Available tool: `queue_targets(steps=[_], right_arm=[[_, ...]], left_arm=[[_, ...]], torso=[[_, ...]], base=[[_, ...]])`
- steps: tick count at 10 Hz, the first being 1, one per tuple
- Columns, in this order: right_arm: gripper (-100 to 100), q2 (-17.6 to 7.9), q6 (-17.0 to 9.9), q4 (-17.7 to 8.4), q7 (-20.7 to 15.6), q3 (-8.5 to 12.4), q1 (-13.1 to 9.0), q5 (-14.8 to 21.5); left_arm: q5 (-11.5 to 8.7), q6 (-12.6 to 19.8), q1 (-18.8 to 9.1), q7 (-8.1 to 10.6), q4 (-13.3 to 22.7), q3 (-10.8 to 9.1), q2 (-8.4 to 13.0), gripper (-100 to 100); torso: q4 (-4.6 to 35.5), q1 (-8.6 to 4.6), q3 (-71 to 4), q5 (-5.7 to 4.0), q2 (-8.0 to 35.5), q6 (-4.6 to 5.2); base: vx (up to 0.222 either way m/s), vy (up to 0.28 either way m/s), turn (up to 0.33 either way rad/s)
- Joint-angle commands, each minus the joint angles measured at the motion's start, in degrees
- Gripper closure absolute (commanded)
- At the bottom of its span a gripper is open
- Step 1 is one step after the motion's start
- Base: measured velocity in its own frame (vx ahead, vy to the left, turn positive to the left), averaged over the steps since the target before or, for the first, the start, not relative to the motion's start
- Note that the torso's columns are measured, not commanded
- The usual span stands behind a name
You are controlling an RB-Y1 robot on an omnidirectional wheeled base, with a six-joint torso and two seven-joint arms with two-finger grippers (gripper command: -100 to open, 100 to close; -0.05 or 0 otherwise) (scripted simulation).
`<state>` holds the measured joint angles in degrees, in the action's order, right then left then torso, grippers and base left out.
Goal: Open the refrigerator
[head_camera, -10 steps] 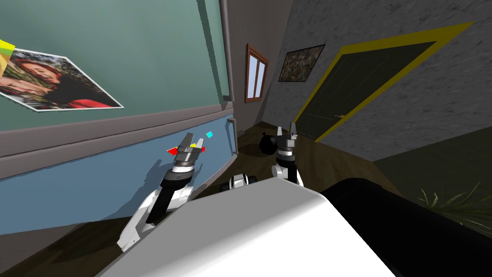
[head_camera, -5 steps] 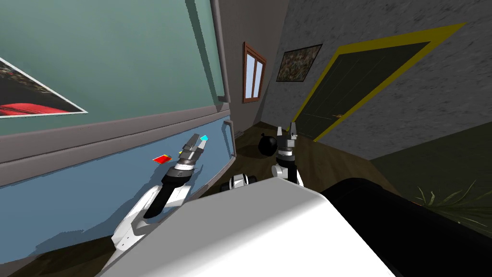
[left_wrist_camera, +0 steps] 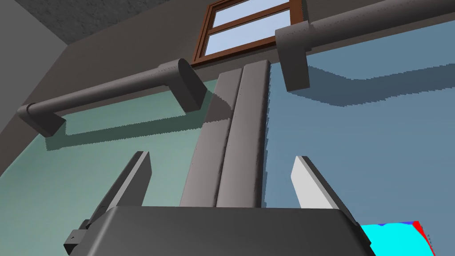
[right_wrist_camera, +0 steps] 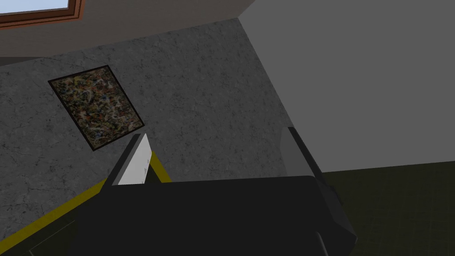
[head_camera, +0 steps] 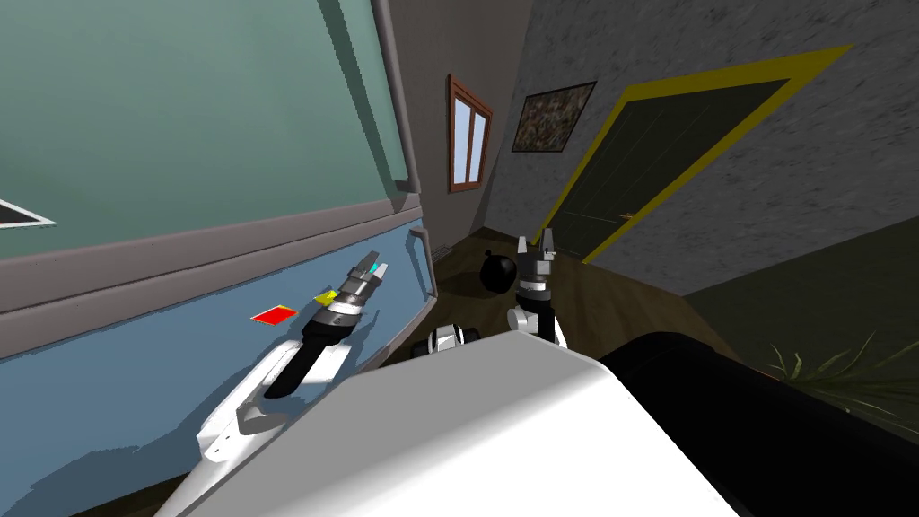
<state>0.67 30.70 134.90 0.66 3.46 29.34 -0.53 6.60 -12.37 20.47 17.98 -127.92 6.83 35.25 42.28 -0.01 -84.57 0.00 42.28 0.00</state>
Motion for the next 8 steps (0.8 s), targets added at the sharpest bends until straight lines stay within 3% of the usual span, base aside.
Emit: queue_targets(steps=[1, 8], right_arm=[[0, 0.0, 0.0, 0.0, 0.0, 0.0, 0.0, 0.0], [0, 0.0, 0.0, 0.0, 0.0, 0.0, 0.01, 0.0]], left_arm=[[0.11, 2.44, -1.12, 1.13, 0.79, 0.35, 3.37, -100], [0.96, 9.75, -5.17, 4.52, 3.56, 1.26, 13.1, -100]], torso=[[-0.01, 0.0, -0.02, 0.0, -0.03, 0.0], [0.0, -0.01, -0.01, 0.0, -0.01, 0.0]], base=[[0.095, -0.044, -0.068], [0.115, -0.072, -0.079]])
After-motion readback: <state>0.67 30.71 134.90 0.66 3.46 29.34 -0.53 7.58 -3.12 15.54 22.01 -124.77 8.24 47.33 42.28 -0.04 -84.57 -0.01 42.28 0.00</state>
